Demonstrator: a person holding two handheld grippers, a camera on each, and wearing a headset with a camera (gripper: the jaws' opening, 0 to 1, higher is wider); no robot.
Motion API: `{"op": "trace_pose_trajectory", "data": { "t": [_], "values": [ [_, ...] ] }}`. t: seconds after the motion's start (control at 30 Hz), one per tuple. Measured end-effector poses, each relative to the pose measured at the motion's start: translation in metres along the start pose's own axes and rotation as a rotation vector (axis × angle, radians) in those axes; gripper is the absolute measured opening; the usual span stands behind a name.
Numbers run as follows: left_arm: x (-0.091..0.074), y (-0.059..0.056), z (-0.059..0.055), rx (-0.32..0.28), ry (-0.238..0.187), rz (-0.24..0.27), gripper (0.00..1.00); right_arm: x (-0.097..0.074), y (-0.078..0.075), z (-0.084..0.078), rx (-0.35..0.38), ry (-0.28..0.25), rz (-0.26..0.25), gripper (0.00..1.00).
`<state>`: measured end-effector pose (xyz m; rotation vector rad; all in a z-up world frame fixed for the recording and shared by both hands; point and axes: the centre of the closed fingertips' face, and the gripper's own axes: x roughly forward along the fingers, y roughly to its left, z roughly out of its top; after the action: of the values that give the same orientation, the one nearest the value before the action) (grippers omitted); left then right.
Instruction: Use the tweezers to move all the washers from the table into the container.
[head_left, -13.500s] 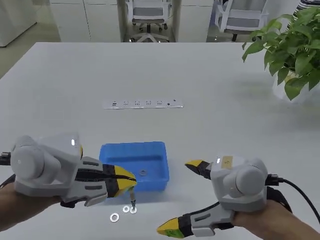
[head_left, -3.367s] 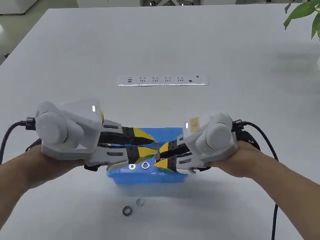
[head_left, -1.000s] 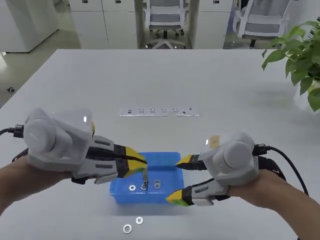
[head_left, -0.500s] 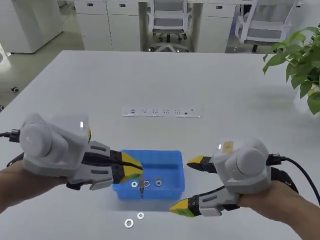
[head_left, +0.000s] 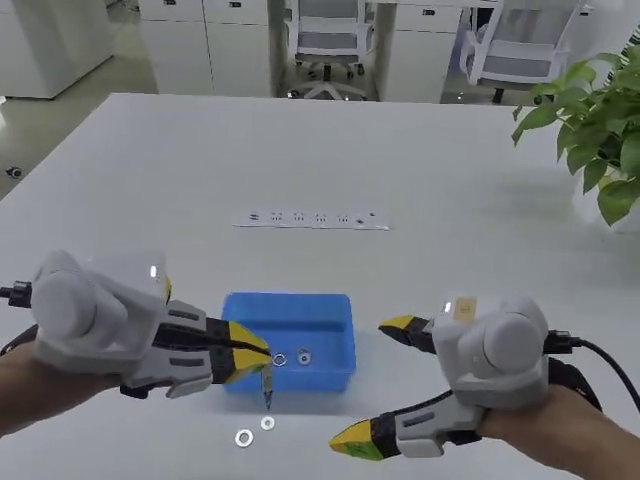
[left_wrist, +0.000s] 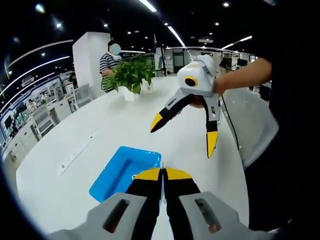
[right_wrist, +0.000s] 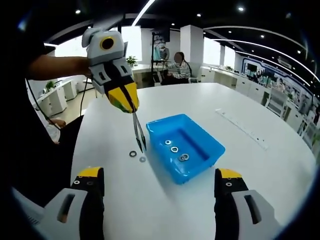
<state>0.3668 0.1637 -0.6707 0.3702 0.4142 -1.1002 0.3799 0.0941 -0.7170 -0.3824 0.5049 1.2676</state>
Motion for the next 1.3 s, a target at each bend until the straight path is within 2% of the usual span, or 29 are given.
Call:
{"op": "trace_pose_trajectory", "data": {
  "t": [0.2,0.57,1.07,1.3],
  "values": [
    [0.003,0.001,-0.007,-0.012,0.000,0.013,0.05,-0.002,0.004,-0.002,0.010,-0.013,-0.006,1.00],
    [0.005,-0.001,-0.015,-0.025,0.007,0.019,0.05,-0.001,0.013,-0.006,0.012,-0.007,0.004,1.00],
    [0.010,-0.001,-0.020,-0.024,0.013,0.014,0.05,-0.002,0.013,-0.007,0.018,-0.005,0.001,1.00],
    [0.011,0.004,-0.024,-0.022,0.013,0.011,0.05,-0.002,0.015,-0.010,0.021,0.004,0.006,1.00]
  ]
}}
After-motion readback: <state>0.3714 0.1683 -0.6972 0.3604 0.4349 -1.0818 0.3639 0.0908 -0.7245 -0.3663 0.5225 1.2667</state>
